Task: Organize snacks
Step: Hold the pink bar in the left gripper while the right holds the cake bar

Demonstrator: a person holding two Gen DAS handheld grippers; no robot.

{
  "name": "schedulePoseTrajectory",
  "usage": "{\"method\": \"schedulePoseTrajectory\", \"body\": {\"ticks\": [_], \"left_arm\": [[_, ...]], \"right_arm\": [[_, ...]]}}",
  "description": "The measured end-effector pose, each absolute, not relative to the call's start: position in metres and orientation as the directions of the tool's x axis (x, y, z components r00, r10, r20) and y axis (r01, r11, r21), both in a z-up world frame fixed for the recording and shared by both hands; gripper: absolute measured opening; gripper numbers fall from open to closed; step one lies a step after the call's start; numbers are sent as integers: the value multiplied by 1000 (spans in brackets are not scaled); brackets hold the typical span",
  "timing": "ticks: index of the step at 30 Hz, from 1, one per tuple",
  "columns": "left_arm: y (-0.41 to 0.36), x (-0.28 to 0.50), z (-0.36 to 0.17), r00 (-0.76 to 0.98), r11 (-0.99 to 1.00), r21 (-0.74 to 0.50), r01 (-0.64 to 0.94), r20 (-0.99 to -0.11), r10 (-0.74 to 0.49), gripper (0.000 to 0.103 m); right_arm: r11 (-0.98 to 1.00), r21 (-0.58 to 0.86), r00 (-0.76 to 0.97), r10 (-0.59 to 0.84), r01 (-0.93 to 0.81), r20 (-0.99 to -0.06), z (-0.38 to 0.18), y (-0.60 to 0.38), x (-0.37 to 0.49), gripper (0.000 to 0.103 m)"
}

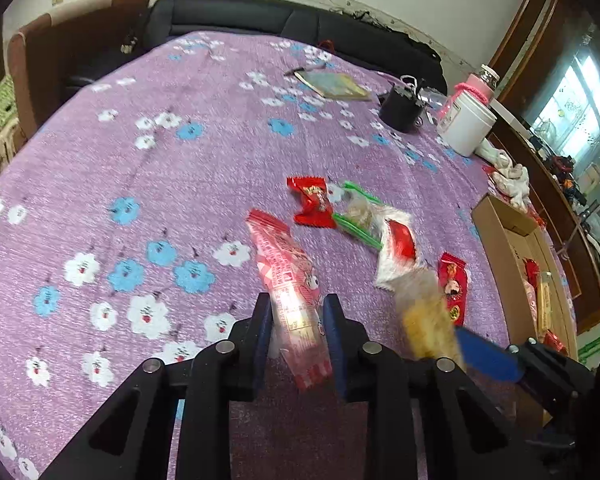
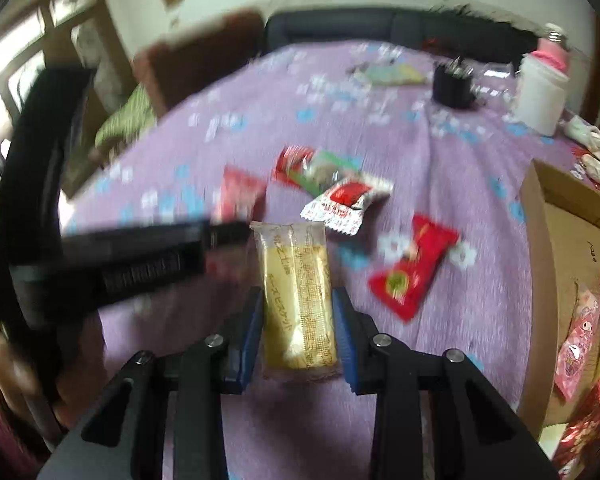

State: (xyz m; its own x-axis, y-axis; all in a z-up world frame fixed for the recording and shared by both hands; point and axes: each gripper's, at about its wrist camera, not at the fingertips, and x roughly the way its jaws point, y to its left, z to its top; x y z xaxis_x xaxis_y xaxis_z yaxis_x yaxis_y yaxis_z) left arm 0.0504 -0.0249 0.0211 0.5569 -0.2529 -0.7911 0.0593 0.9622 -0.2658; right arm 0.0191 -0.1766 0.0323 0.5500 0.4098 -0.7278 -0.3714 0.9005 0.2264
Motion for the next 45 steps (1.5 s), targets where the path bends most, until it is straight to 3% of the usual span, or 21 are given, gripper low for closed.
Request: {"method": "schedulePoseTrajectory", "body": {"ticks": [1, 7, 17, 26, 30, 31, 32, 34, 37, 38, 39, 40, 42, 45], "left_arm": [[-25, 49, 22, 563, 962, -265, 62, -787, -253, 21], [-37, 37, 36, 604, 954, -272, 129, -741, -293, 21], [-51, 26, 46, 651, 953, -235, 190, -696, -302, 21], [-46, 34, 36, 619, 960, -239, 146, -735, -277, 22], [-43, 42, 28, 579, 950, -284, 127, -757, -303, 38], [-45, 42, 27, 580, 951, -280, 128, -757, -301, 46], [-46, 43, 27, 582, 953, -275, 128, -757, -297, 61], [-53, 45, 26, 594, 963, -244, 118, -760, -265, 77], [-66, 48, 22, 603, 974, -178, 139, -765, -226, 73], [-70, 49, 20, 604, 978, -153, 142, -770, -207, 55], [-73, 50, 16, 593, 980, -128, 151, -781, -193, 45], [-75, 51, 13, 586, 982, -116, 152, -789, -184, 30], [-75, 50, 15, 608, 987, -79, 141, -780, -149, 28], [-66, 49, 18, 611, 985, -117, 125, -773, -169, 27]], "right_arm": [[890, 257, 565, 440, -376, -698, 34, -181, 18, 33], [879, 340, 635, 476, -333, -609, 45, -209, 21, 33], [881, 398, 660, 461, -257, -593, 47, -236, 20, 33], [879, 432, 673, 445, -202, -591, 47, -250, 18, 33], [881, 426, 675, 443, -206, -590, 49, -249, 17, 33], [880, 425, 673, 446, -211, -590, 49, -248, 16, 33], [880, 425, 674, 446, -212, -589, 49, -248, 16, 33], [879, 425, 672, 451, -218, -587, 50, -247, 15, 33], [878, 426, 674, 452, -219, -584, 51, -248, 16, 33], [877, 427, 674, 453, -220, -583, 51, -249, 16, 33], [877, 428, 675, 453, -219, -582, 51, -249, 16, 33], [876, 429, 676, 454, -220, -580, 51, -249, 16, 33], [876, 428, 677, 455, -223, -578, 52, -249, 15, 33], [877, 424, 680, 453, -225, -577, 52, -249, 14, 33]]}}
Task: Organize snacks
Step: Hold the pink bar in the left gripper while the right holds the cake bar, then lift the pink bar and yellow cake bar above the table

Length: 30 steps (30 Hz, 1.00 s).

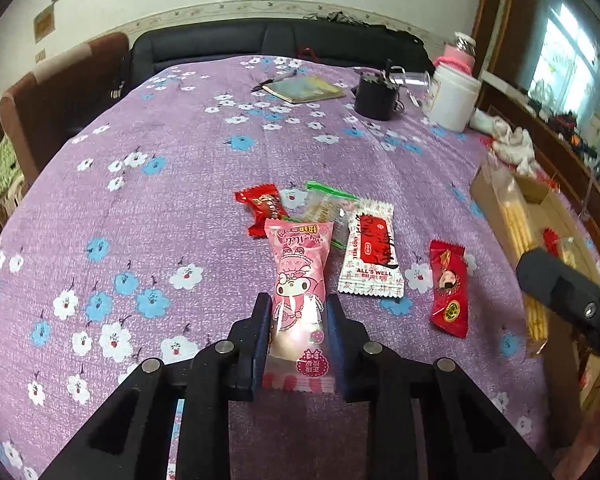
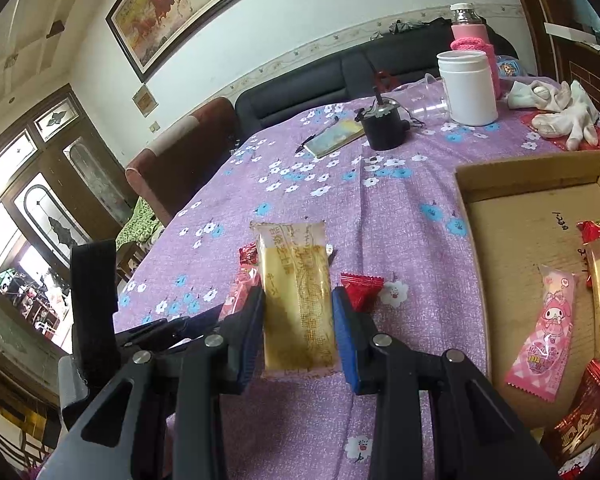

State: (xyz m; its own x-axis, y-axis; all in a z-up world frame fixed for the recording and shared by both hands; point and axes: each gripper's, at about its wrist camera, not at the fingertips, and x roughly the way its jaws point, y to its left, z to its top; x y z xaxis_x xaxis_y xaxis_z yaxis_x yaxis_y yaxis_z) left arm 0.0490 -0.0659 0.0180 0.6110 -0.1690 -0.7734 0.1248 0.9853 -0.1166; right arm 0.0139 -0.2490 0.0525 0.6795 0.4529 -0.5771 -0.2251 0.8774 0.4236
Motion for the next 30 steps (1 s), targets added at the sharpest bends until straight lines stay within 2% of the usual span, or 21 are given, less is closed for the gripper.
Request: {"method": "schedulePoseTrajectory", "body": {"ticks": [8, 21, 30], "left_arm": [[-57, 33, 37, 688, 984, -131, 118, -704, -177, 27], [-79, 15, 46, 769, 989, 46, 139, -634, -78, 27], [-85, 11, 47, 789, 985, 100, 139, -612, -49, 27]], "right_arm": [[881, 422, 682, 445, -215, -581, 52, -251, 14, 33], [890, 395, 689, 435, -229, -580, 54, -247, 12, 33], [891, 394, 690, 430, -223, -582, 54, -248, 12, 33]]}}
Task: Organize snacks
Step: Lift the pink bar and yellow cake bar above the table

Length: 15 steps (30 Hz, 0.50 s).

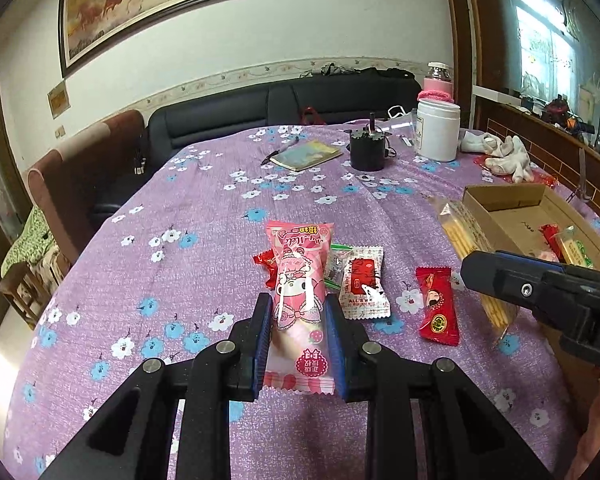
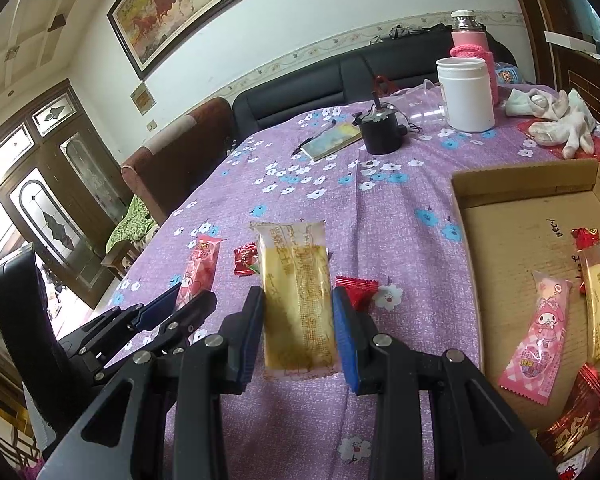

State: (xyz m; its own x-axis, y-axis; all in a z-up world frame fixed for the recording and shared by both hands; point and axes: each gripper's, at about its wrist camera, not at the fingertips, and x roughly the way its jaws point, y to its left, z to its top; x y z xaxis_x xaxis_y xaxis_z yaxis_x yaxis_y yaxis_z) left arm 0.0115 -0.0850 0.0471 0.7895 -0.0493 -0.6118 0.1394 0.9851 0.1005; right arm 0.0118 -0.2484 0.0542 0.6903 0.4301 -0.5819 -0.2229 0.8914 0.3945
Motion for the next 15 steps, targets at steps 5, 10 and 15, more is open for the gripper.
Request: {"method": "schedulePoseTrajectory", "body": {"ticks": [5, 10, 15], "left_arm": [[-87, 11, 47, 795, 984, 115, 138, -605, -41, 27], [-88, 11, 47, 796, 984, 119, 135, -604, -36, 27], [-88, 11, 47, 798, 984, 121, 132, -602, -33, 27]], "right_arm": [[891, 395, 690, 431, -223, -581, 54, -248, 12, 33], [890, 400, 693, 429, -217, -579, 54, -250, 12, 33], [889, 408, 698, 427, -208, -575, 54, -254, 12, 33]]}}
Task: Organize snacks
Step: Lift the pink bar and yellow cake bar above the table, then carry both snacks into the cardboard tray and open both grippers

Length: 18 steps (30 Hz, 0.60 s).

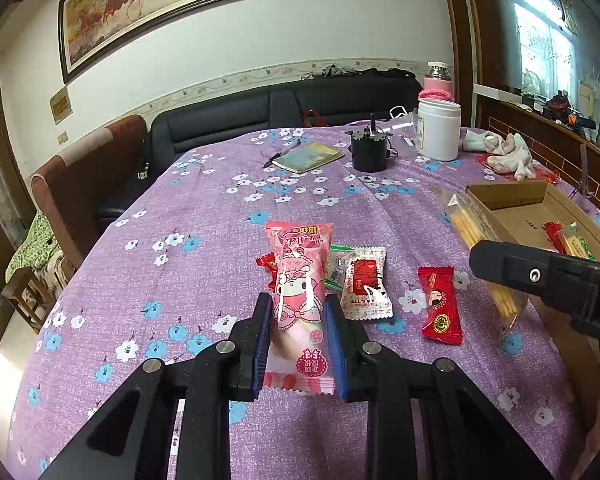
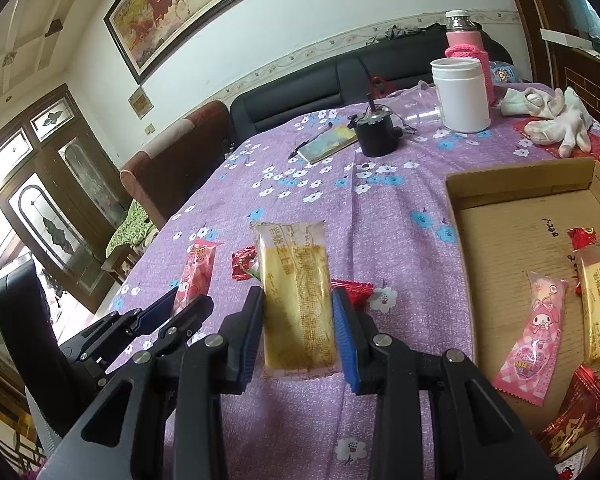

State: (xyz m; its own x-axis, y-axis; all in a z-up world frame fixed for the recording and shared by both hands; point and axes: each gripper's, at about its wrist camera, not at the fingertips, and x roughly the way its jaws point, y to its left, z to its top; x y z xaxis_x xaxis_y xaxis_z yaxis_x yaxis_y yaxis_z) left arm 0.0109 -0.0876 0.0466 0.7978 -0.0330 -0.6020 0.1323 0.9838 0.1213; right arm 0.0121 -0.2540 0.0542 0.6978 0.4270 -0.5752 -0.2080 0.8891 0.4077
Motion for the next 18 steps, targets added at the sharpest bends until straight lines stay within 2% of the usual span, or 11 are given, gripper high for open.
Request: {"method": "schedulePoseTrajectory", "body": {"ticks": [18], "left_arm": [[-88, 10, 46, 803, 982, 136, 129, -596, -23, 27]], "right_arm": [[878, 452, 722, 415, -158, -554, 63, -279, 15, 33]]}}
